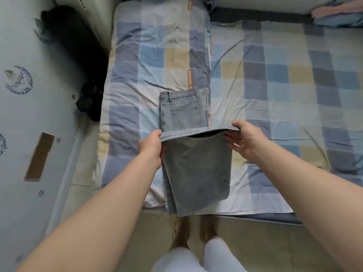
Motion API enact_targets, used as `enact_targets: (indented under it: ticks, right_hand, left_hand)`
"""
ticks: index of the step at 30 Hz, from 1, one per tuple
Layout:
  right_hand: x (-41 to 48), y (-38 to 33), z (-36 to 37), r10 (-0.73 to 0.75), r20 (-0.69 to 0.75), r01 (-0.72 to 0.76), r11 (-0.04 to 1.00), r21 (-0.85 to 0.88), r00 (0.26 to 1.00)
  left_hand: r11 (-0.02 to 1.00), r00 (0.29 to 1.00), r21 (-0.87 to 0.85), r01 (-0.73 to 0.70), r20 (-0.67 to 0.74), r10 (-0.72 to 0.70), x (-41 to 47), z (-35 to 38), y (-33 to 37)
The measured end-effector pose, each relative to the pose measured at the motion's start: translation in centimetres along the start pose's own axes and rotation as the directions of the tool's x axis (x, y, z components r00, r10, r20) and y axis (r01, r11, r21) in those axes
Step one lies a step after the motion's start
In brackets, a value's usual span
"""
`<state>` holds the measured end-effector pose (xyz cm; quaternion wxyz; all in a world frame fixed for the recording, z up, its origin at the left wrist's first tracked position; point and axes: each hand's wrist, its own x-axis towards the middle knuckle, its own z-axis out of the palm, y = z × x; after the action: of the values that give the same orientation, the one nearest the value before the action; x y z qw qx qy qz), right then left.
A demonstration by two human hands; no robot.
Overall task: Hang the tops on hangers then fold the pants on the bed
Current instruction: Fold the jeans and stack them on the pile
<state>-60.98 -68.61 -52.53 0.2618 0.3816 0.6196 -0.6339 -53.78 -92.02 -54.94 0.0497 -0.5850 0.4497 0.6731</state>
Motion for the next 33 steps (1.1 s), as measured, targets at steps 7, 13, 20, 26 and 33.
enact_targets:
  ticks: [7, 13, 20, 26, 33]
  right_hand:
    - [14.7, -4.5, 6.9, -0.036, 0.029, 0.039, 0.994, -0.099, 0.999]
    - [26.0, -6.9, 11.6, -0.107, 0.104, 0.120, 0.985, -0.125, 0.989]
    - [31.7, -2.0, 10.0, 0.042, 0.351, 0.046, 0.971, -0.236, 0.935]
    - [28.2, 4.8, 6.8, 0.060, 0.355, 0.094, 0.912, -0.399, 0.933]
    - [23.6, 13.9, 0.1, -0.170, 0.236, 0.262, 0.855, -0.447, 0.957]
  left_hand:
    - [0.995, 0.997, 0.057, -0.078, -0.019, 0.079, 12.4, 8.0, 5.3]
    - [0.968, 0.981, 0.161, -0.192, 0.048, 0.187, 22.5, 14.8, 7.8]
    - [0.791, 0.914, 0.459, -0.405, 0.164, 0.372, 28.3, 15.3, 2.2]
    - [0.566, 0.835, 0.614, -0.551, 0.387, 0.392, 25.2, 11.9, -6.7]
    - [0.220, 0.802, 0.820, -0.527, 0.396, 0.447, 18.6, 7.2, -14.4]
